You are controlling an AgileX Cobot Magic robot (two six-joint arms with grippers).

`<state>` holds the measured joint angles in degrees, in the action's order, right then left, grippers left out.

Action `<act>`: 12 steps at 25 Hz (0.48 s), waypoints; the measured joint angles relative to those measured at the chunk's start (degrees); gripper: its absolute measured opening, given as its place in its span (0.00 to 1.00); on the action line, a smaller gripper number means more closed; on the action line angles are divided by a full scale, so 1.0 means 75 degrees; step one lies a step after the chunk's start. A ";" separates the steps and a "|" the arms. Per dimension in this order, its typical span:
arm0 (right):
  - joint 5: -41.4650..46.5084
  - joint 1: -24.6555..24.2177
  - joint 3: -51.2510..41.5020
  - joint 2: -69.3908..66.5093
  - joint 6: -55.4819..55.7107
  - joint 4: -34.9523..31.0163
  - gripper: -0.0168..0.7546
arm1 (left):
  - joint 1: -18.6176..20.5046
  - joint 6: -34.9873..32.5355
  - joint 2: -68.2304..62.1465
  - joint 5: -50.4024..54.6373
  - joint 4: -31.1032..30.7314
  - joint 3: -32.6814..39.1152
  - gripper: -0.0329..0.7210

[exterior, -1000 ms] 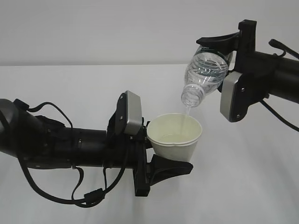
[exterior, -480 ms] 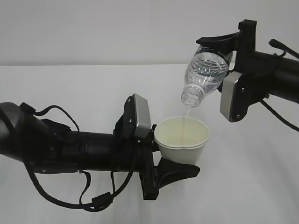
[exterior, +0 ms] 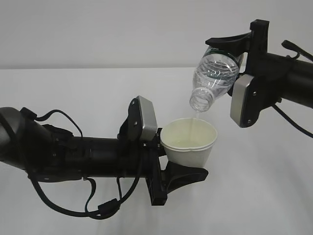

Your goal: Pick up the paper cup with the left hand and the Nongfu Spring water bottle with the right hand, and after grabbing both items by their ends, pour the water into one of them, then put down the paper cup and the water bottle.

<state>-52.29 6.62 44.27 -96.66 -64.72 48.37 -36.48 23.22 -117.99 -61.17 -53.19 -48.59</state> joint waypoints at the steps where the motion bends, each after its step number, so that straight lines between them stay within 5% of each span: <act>1: 0.0000 0.0000 0.0000 0.0000 0.0000 0.0000 0.63 | 0.0000 0.0000 0.0000 0.0000 0.0008 0.0000 0.64; 12: -0.0009 0.0000 0.0000 0.0000 -0.0095 -0.0027 0.63 | 0.0000 0.0000 0.0000 0.0000 -0.0035 0.0000 0.64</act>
<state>-52.36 6.62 44.27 -96.66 -65.44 48.16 -36.48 23.22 -117.99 -61.17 -53.45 -48.59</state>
